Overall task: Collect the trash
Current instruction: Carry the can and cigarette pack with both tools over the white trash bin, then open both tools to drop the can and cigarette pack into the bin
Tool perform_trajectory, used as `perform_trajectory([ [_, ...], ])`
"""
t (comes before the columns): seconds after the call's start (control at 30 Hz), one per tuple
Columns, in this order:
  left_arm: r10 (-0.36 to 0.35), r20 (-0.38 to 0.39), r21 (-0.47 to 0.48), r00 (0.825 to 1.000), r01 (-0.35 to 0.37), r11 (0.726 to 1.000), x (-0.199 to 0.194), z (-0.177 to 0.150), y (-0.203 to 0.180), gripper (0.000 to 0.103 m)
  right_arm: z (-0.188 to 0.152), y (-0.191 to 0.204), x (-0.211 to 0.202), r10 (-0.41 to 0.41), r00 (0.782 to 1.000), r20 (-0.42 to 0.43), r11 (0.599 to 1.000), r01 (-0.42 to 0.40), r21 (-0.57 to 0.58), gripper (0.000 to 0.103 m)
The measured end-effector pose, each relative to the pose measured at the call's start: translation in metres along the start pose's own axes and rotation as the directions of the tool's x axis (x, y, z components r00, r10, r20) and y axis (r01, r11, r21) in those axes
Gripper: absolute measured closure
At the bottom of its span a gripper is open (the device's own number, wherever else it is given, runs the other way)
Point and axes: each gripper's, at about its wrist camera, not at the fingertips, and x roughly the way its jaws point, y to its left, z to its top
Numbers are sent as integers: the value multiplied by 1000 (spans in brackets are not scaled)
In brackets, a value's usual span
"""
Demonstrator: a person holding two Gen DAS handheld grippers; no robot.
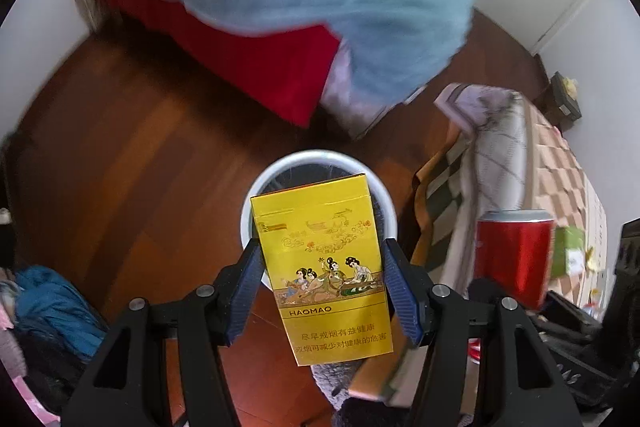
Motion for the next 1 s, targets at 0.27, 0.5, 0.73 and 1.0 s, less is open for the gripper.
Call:
perform_trajectory([
  [0.27, -55, -164, -96, 985, 39, 995, 95, 35, 34, 46, 37, -8, 106, -66, 990, -125, 998, 66, -6, 34],
  [0.5, -9, -124, -116, 992, -5, 993, 107, 38, 52, 7, 49, -26, 150, -25, 982, -186, 999, 32, 33, 27],
  [0.73, 174, -37, -58, 984, -176, 983, 88, 22, 63, 2, 42, -23, 151, -137, 979, -154, 991, 137, -9, 0],
  [1.0, 274, 73, -17, 959, -273, 962, 42, -10, 56, 2, 23, 1, 116, -266, 956, -125, 960, 251, -121, 0],
])
